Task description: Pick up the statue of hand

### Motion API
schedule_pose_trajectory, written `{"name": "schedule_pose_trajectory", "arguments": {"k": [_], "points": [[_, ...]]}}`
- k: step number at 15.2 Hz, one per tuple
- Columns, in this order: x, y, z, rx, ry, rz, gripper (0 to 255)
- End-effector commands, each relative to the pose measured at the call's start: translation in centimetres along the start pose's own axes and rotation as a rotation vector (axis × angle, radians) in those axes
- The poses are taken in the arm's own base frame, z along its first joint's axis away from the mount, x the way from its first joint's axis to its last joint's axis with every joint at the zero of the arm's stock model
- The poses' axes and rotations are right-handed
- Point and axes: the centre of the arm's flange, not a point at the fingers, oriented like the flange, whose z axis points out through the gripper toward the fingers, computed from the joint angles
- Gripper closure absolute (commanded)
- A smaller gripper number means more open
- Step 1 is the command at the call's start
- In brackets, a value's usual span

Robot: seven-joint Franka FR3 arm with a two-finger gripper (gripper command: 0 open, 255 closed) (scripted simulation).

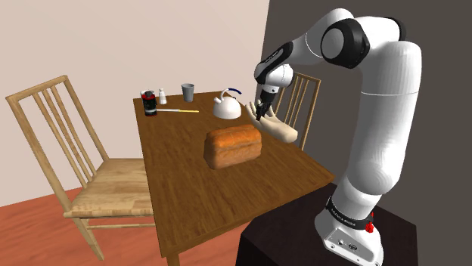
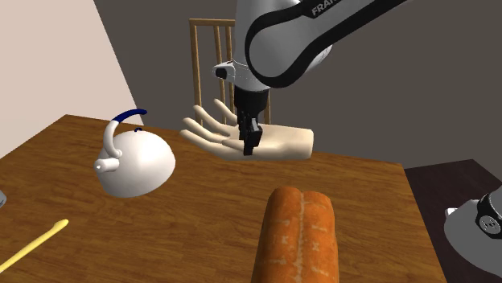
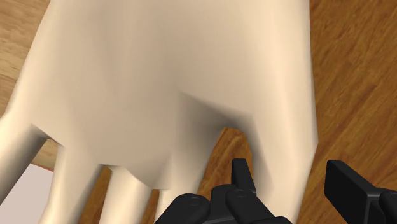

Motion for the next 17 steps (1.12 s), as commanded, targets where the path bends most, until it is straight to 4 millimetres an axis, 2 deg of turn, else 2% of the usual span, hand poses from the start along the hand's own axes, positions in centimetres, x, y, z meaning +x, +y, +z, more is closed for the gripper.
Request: {"name": "schedule_pose_trajectory", "arguments": {"k": [1, 8, 17], "points": [[-0.1, 0.1, 0.1, -0.001, -0.001, 0.001, 255], [0.0, 0.1, 0.1, -0.001, -0.001, 0.001, 255], [0.6, -0.3, -4.6, -0.001, -0.001, 0.001, 255]]}}
